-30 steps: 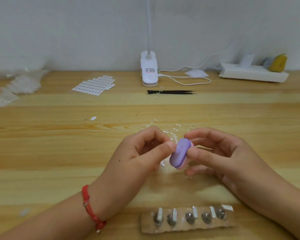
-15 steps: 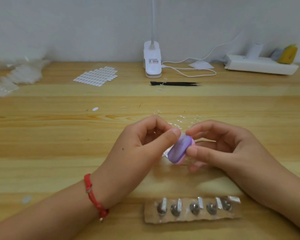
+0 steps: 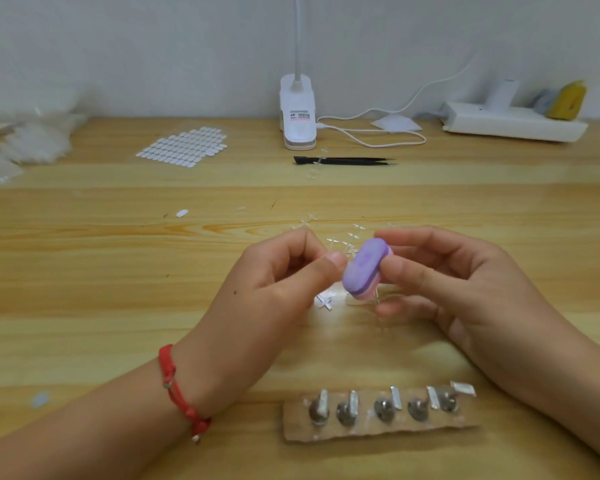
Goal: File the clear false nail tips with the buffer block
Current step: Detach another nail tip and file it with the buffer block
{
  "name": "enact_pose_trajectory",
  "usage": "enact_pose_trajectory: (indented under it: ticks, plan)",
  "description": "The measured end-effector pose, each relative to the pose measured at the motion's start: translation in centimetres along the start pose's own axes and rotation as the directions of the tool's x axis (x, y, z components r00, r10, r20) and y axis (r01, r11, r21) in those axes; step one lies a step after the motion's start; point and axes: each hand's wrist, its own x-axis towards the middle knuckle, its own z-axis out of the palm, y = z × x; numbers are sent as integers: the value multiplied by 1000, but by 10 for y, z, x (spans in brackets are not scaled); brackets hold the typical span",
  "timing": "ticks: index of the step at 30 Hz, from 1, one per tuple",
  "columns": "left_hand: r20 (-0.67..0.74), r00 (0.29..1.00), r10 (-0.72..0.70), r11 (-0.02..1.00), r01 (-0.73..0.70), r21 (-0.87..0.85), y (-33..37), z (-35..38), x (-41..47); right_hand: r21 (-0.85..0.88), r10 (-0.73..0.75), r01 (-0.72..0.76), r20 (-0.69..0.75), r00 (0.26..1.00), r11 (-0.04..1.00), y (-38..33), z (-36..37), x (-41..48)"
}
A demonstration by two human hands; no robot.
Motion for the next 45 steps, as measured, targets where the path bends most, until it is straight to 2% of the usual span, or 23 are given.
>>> enact_pose_trajectory:
  ticks: [4, 7, 9, 11, 15, 18, 23, 26, 34, 37, 41, 45]
  plan:
    - [12, 1000, 26, 999, -26, 48, -2, 0, 0, -118, 3, 6, 81, 997, 993, 0, 2, -1]
    - [52, 998, 39, 988, -46, 145, -3, 3, -1, -41, -9, 8, -8, 1000, 999, 2, 0, 0]
    - [23, 998, 61, 989, -64, 134, -3, 2, -1, -31, -8, 8, -6, 1000, 999, 2, -1, 0]
    - [9, 997, 73, 991, -73, 116, -3, 1, 0, -91, -3, 7, 44, 999, 996, 2, 0, -1]
    - [62, 996, 71, 989, -78, 122, -4, 2, -1, -27, -13, 13, -20, 1000, 1000, 2, -1, -2]
    - [34, 996, 79, 993, -81, 84, -4, 1, 0, -108, -8, 13, 44, 999, 994, 0, 3, -3]
    - [72, 995, 70, 990, -78, 118, -3, 3, -1, -71, -19, 17, -34, 999, 997, 1, 1, -3]
    - [34, 997, 72, 993, -75, 94, -3, 2, -1, -126, -8, 10, 17, 1000, 992, 0, 3, -3]
    - [49, 996, 72, 992, -77, 98, -4, 2, 0, -79, -24, 25, 6, 1000, 997, 2, 2, -2]
    - [33, 995, 94, 991, -97, 97, -3, 2, -1, -113, -18, 22, 43, 999, 993, 1, 1, -3]
    - [61, 995, 84, 989, -90, 118, -1, 3, -3, -92, -28, 28, -5, 1000, 995, 1, 0, -3]
    - [40, 995, 92, 988, -96, 118, 0, 2, -3, -144, -23, 29, 46, 999, 989, 1, 1, -3]
